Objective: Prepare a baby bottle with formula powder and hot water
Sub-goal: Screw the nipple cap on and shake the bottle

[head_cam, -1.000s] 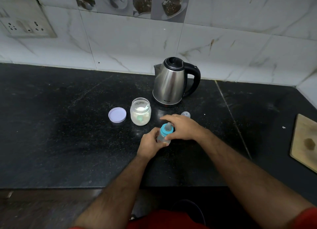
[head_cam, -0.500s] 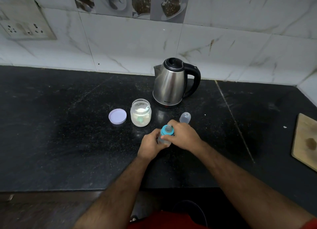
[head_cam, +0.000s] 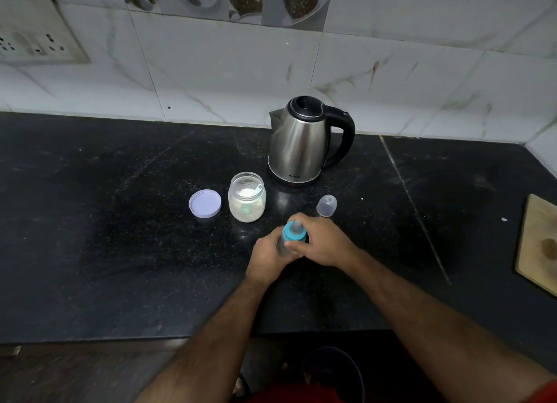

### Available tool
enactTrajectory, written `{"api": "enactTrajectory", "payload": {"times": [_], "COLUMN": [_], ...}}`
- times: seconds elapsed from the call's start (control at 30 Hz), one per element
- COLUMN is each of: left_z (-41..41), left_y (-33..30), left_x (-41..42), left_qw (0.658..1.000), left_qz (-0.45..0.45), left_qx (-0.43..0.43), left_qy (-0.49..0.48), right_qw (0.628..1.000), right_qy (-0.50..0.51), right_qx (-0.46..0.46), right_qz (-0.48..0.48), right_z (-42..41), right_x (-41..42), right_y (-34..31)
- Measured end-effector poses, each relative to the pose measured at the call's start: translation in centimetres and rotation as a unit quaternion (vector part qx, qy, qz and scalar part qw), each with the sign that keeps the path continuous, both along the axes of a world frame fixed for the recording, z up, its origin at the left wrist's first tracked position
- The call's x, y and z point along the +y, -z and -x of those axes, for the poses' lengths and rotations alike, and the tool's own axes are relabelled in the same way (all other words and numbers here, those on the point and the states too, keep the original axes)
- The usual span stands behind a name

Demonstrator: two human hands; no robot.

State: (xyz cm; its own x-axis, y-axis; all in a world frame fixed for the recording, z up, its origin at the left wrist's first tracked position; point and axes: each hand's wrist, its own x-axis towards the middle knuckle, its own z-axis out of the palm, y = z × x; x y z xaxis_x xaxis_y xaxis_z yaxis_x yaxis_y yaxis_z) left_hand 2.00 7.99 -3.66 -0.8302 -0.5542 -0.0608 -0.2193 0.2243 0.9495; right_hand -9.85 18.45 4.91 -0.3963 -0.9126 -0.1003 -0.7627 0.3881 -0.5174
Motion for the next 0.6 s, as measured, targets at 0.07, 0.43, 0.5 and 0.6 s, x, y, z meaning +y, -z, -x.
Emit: {"api": "enactTrajectory", "payload": {"times": [0.07,0.43,0.5,0.6], "left_z": [-0.1,0.0,-0.1,-0.4], "left_y": [0.0,0.2,0.1,-0.4], "left_x": [0.3,1.7,1.8,1.7], "left_qw": [1.000,0.992,0.992,0.993], "left_qz": [0.008,0.077,0.080,0.081], "left_qx": [-0.002,-0.063,-0.067,-0.050], "left_qy": [-0.003,-0.072,-0.077,-0.063], "right_qw": [0.999,0.949,0.946,0.952], "right_qy": [0.036,0.289,0.300,0.287], "right_qx": [0.016,0.090,0.088,0.068], "right_qz": [0.021,0.090,0.085,0.081], "right_z": [-0.8,-5.6,-5.7,-5.2], "right_x": [0.2,-1.5,-1.6,-1.2], "right_y": [0.8,3.2,3.0,2.3]}}
